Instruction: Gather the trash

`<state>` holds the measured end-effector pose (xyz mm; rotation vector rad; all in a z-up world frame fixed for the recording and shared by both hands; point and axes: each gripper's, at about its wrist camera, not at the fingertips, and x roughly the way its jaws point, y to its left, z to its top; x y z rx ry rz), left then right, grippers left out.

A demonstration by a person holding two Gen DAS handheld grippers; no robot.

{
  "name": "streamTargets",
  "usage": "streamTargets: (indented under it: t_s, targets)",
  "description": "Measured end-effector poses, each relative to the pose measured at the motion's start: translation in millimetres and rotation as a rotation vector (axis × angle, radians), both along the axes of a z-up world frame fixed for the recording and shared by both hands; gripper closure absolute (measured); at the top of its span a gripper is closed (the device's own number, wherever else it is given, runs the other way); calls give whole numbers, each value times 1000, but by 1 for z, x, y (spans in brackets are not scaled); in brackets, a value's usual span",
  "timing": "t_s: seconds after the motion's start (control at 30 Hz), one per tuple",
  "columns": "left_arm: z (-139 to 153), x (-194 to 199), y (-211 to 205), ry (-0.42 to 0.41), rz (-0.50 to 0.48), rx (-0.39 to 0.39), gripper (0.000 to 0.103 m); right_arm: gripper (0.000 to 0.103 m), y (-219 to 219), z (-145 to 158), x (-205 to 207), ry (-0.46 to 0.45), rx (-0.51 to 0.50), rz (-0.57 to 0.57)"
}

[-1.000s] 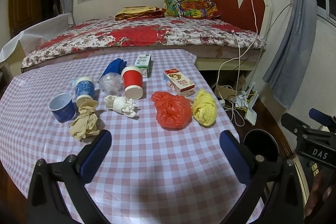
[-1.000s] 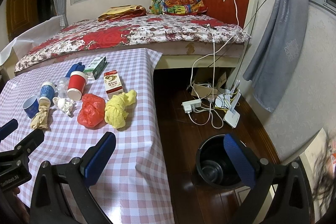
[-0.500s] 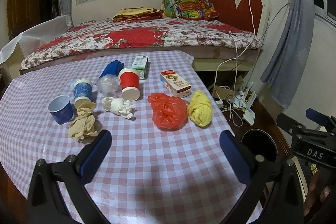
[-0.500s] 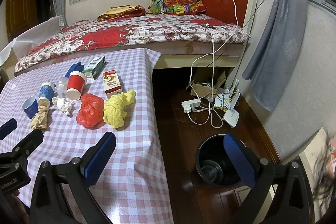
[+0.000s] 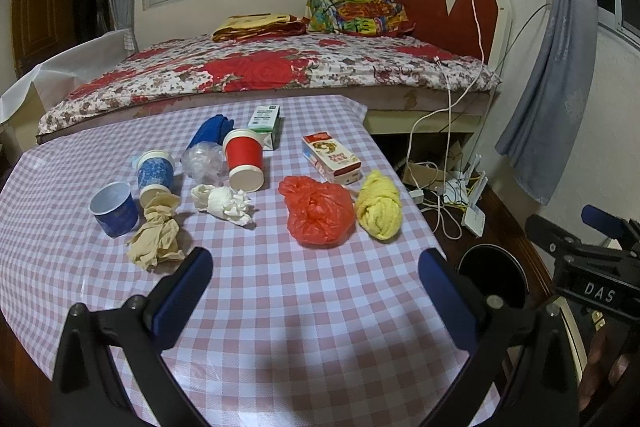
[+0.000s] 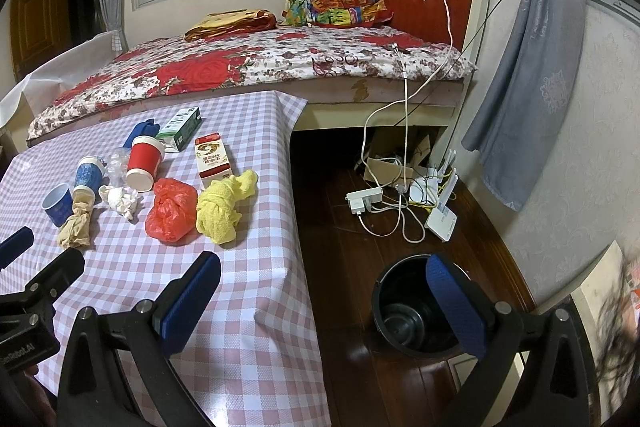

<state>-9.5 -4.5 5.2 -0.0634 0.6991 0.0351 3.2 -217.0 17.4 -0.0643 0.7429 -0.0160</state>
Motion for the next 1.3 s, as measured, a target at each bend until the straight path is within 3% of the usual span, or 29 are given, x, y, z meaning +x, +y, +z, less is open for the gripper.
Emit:
streamTargets:
  t_s: [0.5,0.73,1.1,1.2,1.3]
  targets:
    - [0,0,-2,1,0,-1,0,0,0,0,0,0,1,1]
    - [-1,2,-1,21,11,-7,0,0,-2,-4,4,23,45,60]
    - [-27,19,51,76,96,-25,0,0,25,-26,44,101,118,229]
    - [-37,27,72,107,127,-52,0,0,38,-35,59,124,112,275]
    - [-48,40,90,149,149,-29,0,0,51,-46,79,150,102,301]
